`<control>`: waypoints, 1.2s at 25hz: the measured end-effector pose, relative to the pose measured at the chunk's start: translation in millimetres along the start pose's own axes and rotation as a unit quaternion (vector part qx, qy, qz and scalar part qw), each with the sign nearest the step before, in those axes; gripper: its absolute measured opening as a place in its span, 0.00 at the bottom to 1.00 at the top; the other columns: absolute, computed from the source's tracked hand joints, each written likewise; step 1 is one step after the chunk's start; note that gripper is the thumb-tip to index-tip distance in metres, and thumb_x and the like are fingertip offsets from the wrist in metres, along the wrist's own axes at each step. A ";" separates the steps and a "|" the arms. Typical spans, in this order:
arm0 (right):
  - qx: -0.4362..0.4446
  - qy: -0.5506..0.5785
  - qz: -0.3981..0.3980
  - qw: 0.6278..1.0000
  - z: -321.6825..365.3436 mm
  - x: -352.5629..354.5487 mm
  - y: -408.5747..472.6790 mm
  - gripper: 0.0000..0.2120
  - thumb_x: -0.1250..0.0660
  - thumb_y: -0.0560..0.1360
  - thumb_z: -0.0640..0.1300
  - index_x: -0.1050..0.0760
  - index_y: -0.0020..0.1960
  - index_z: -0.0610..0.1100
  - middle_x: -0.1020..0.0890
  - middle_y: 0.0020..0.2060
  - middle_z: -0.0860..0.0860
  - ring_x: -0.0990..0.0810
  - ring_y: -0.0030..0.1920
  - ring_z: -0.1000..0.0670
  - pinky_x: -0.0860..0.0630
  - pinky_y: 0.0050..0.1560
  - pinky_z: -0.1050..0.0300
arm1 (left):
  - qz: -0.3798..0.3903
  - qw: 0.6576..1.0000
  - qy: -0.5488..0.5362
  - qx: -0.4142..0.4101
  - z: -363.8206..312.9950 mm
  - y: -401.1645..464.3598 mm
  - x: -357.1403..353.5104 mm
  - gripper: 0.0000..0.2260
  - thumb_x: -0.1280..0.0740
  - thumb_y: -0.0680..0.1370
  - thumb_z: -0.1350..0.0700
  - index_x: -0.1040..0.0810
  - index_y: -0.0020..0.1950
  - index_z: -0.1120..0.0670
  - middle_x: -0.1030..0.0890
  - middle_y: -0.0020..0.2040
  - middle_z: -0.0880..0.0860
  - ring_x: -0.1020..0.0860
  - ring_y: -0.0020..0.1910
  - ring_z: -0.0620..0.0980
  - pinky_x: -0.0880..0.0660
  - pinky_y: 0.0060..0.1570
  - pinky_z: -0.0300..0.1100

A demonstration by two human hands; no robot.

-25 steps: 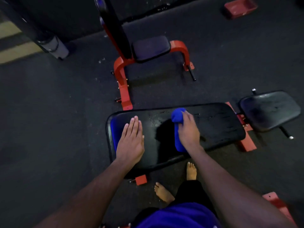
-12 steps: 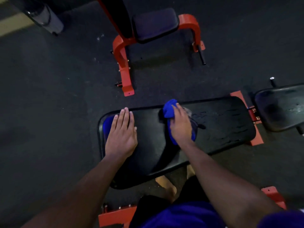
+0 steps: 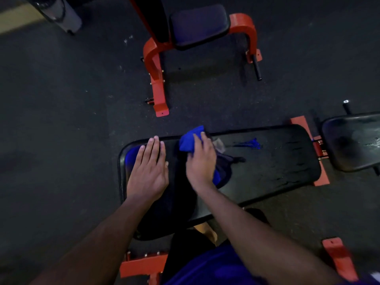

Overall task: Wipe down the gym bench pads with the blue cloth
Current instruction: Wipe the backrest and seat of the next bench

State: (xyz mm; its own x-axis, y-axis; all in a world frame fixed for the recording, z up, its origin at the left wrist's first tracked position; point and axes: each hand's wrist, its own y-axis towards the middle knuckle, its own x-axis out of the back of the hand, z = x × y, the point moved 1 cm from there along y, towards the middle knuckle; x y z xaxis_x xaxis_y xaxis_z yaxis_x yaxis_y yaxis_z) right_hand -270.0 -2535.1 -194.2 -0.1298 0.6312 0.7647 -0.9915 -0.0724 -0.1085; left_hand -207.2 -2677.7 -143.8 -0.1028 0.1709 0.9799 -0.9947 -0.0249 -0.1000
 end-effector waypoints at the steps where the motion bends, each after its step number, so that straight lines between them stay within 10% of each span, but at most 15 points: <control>1: 0.019 0.004 0.015 1.000 16.0 -1.9 -7.8 0.30 0.30 0.70 0.39 0.30 0.72 0.42 0.30 0.73 0.42 0.31 0.70 0.38 0.33 0.71 0.41 | 0.000 1.000 0.002 0.001 -0.2 -0.1 0.1 0.27 0.49 0.83 0.52 0.38 0.80 0.65 0.39 0.81 0.64 0.41 0.81 0.60 0.46 0.80 0.56; 6: 0.100 -0.025 0.029 0.994 -42.4 11.7 10.1 0.29 0.37 0.70 0.42 0.29 0.71 0.41 0.28 0.71 0.42 0.26 0.67 0.39 0.28 0.66 0.43 | -0.001 1.000 0.000 0.005 -0.7 -0.1 -0.8 0.27 0.50 0.84 0.52 0.39 0.80 0.64 0.40 0.81 0.62 0.43 0.82 0.58 0.47 0.80 0.55; 13: -0.100 -0.007 -0.002 0.995 -150.7 35.2 75.0 0.22 0.39 0.77 0.39 0.30 0.71 0.39 0.30 0.72 0.40 0.30 0.68 0.35 0.32 0.68 0.43 | -0.001 1.000 0.003 0.005 -0.8 0.6 0.0 0.27 0.50 0.85 0.52 0.40 0.81 0.64 0.42 0.82 0.62 0.44 0.82 0.58 0.48 0.81 0.55; 22: 0.061 0.046 0.026 0.997 -0.9 -0.6 4.4 0.31 0.30 0.69 0.35 0.29 0.72 0.41 0.29 0.72 0.43 0.31 0.71 0.39 0.35 0.73 0.43 | -0.003 1.000 0.006 0.003 -0.8 1.3 -1.4 0.27 0.50 0.84 0.51 0.38 0.80 0.64 0.40 0.81 0.62 0.42 0.81 0.58 0.46 0.80 0.56; 30: -0.036 -0.021 0.084 0.996 -157.5 52.7 77.5 0.27 0.35 0.73 0.33 0.30 0.72 0.40 0.31 0.73 0.42 0.29 0.69 0.37 0.34 0.71 0.46 | -0.009 1.000 -0.004 -0.002 0.0 0.9 -2.4 0.27 0.51 0.84 0.51 0.40 0.80 0.64 0.40 0.81 0.62 0.44 0.82 0.57 0.46 0.80 0.56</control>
State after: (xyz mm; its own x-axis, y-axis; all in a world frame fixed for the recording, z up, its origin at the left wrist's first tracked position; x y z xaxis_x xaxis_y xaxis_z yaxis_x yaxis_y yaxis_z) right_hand -351.7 -2385.8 -262.4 -0.2946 0.5827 0.7574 -0.9527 -0.1177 -0.2801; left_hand -207.8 -2678.1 -146.2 -0.0849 0.1630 0.9830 -0.9964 -0.0179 -0.0831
